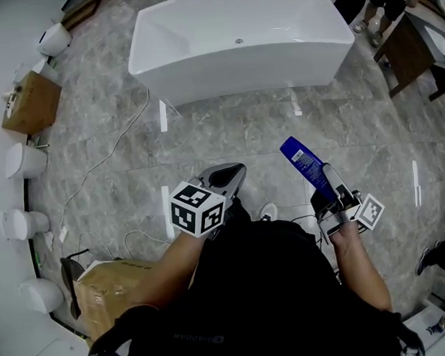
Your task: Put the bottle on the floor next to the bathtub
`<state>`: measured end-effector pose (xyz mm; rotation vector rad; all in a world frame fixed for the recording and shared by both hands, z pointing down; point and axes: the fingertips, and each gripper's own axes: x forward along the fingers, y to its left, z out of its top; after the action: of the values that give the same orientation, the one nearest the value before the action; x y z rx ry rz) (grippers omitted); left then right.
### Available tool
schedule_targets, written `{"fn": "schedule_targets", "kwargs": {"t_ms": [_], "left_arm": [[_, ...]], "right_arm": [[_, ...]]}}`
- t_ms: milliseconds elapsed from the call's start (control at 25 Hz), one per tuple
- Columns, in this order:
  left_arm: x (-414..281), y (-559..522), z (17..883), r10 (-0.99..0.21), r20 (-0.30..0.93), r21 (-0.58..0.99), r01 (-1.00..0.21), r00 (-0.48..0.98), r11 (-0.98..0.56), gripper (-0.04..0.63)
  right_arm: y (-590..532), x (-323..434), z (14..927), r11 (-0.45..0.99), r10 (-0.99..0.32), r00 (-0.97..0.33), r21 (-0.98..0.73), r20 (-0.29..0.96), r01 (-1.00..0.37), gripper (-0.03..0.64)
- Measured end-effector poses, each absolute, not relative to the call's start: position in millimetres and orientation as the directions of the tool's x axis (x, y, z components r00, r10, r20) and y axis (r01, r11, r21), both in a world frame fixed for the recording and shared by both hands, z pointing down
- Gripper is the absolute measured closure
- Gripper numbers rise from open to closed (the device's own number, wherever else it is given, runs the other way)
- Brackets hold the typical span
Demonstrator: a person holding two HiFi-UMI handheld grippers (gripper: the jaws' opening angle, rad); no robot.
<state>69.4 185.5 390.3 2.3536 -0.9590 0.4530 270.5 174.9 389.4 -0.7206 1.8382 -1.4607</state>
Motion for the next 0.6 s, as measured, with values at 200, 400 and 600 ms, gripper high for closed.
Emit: {"fn": "schedule_targets", "kwargs": {"t_ms": [200, 400, 600], "left_arm": [[68, 173, 403, -0.515, 0.512, 0.349, -0.714, 0.688, -0.607, 0.578], [70, 136, 404, -0.491, 0.504, 0.362, -0.691, 0.710, -0.626, 0.578], [61, 86, 402, -0.481, 0.501, 0.363, -0.680, 0.719, -0.637, 0.578]], "right_arm": [[161, 269, 399, 0.206, -0.780, -0.606, -0.978, -0.154, -0.018, 0.448], [131, 273, 406, 0.172, -0.815, -0.565, -0.985, -0.129, -0.024, 0.449], [95, 268, 404, 0.148, -0.832, -0.544, -0.988, -0.105, -0.035, 0.449]]}}
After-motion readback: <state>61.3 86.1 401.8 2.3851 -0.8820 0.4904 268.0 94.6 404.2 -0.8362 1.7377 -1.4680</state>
